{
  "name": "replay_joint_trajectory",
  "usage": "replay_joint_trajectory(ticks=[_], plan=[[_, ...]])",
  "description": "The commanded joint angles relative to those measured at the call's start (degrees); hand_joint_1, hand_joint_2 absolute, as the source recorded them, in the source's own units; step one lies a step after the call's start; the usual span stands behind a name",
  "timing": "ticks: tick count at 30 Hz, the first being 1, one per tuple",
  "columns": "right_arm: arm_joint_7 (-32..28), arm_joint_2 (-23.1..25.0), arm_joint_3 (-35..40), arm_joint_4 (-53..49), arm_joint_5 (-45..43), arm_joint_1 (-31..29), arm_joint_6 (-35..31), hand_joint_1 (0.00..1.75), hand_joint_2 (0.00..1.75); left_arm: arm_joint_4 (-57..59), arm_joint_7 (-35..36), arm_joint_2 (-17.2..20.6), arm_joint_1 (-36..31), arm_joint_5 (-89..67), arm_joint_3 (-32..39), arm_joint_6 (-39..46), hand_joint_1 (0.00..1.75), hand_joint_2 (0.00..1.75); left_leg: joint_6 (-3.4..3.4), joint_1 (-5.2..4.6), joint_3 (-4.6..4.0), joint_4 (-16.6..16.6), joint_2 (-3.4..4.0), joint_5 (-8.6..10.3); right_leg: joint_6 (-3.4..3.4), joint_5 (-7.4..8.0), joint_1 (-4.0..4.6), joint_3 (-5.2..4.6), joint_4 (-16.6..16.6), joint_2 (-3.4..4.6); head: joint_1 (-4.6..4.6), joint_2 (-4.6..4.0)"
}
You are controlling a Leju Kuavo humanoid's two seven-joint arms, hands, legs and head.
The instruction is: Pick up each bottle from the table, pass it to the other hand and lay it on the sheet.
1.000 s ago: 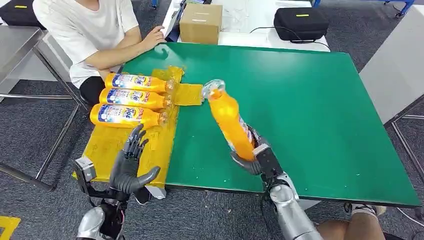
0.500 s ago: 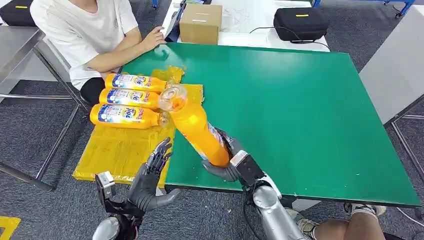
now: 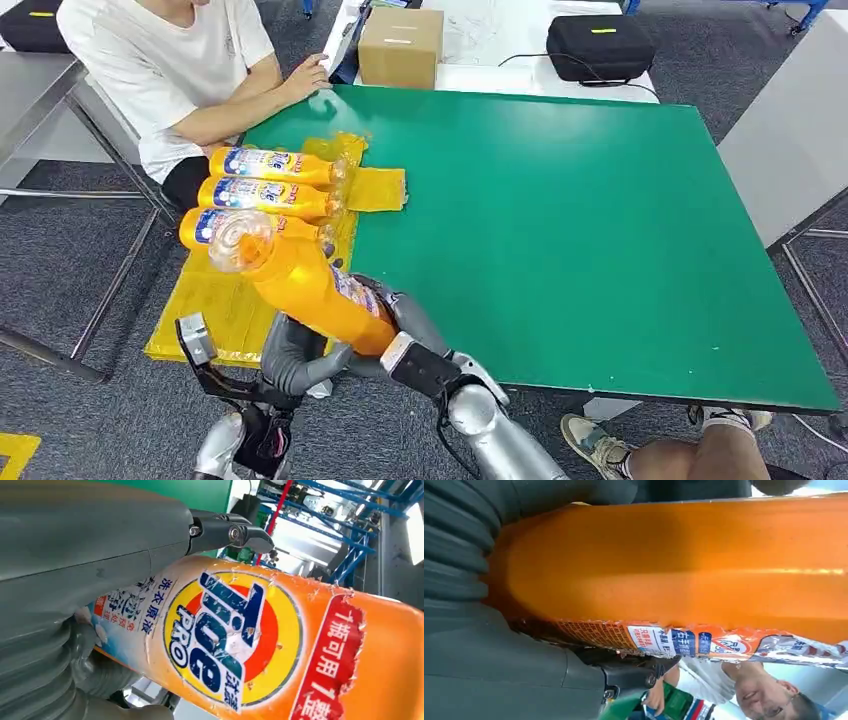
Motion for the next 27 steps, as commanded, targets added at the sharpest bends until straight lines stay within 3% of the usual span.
replay_joint_trajectory(ticks=[1, 12, 13, 14, 15, 24, 25, 26, 27], plan=[[1.51, -0.08, 5.69, 9.21, 1.08, -3.93, -0.46, 1.75, 1.75, 2.79, -0.58, -0.21, -3.23, 2.96, -2.10, -2.62, 0.00, 1.75, -0.04, 0.03, 0.19, -0.04, -0.03, -0.06, -0.06, -0.06, 0.03, 0.20, -0.04, -0.03, -0.02, 0.00], [3.09, -0.22, 7.02, 14.78, 3.49, -4.80, -2.59, 1.75, 1.75, 2.22, -1.47, 0.44, -3.95, -3.28, -2.84, 2.24, 0.00, 1.75, -0.05, 0.06, 0.19, -0.02, -0.10, -0.05, -0.07, -0.08, 0.06, 0.21, -0.06, -0.12, -0.04, 0.00], [3.28, -0.17, 7.11, 14.98, 3.59, -4.90, -2.62, 1.75, 1.75, 3.05, -1.59, 0.35, -4.11, -3.39, -2.85, 2.42, 0.24, 1.75, -0.07, 0.08, 0.33, 0.00, -0.15, -0.12, -0.10, -0.17, 0.09, 0.36, -0.03, -0.17, -0.04, 0.00], [3.73, 0.01, 7.00, 15.25, 3.68, -5.12, -2.90, 1.75, 1.75, 4.01, -1.43, 0.50, -4.19, -3.51, -2.97, 2.32, 1.45, 1.75, -0.06, 0.05, 0.28, -0.05, -0.15, -0.06, -0.07, -0.12, 0.05, 0.29, -0.06, -0.17, -0.04, 0.00], [4.08, 0.10, 6.87, 15.38, 3.72, -5.24, -3.10, 1.75, 1.75, 4.22, -1.69, 0.56, -4.11, -4.51, -2.97, 3.09, 1.75, 1.75, -0.08, 0.07, 0.39, -0.03, -0.19, -0.12, -0.10, -0.18, 0.07, 0.42, -0.05, -0.21, -0.02, 0.00], [7.08, 1.08, 7.58, 17.49, 4.89, -6.39, -4.16, 1.75, 1.75, 4.48, 0.52, 0.60, -3.95, -7.24, -1.73, 7.80, 1.75, 1.75, -0.09, 0.06, 0.33, -0.01, -0.11, -0.11, -0.11, -0.16, 0.07, 0.33, -0.02, -0.12, -0.04, 0.00], [7.26, 1.33, 7.30, 17.46, 4.62, -6.32, -4.45, 1.26, 1.75, 4.64, 0.75, 0.51, -3.95, -7.12, -1.49, 8.14, 1.75, 1.75, -0.06, 0.04, 0.21, -0.02, -0.10, -0.06, -0.08, -0.10, 0.04, 0.21, -0.02, -0.12, -0.02, 0.00], [7.66, 1.77, 6.91, 17.30, 4.47, -6.06, -5.43, 0.02, 1.75, 4.60, 0.92, 0.44, -3.88, -6.94, -1.10, 8.58, 1.75, 1.75, -0.09, 0.06, 0.34, -0.01, -0.08, -0.13, -0.12, -0.16, 0.07, 0.34, -0.02, -0.10, -0.04, 0.00], [7.76, 2.12, 6.64, 17.17, 4.24, -5.76, -5.90, 0.00, 1.75, 4.52, 1.01, 0.43, -3.83, -6.76, -0.82, 8.82, 1.75, 1.75, -0.07, 0.04, 0.30, -0.02, -0.06, -0.10, -0.10, -0.13, 0.05, 0.27, -0.01, -0.08, -0.02, 0.00]])
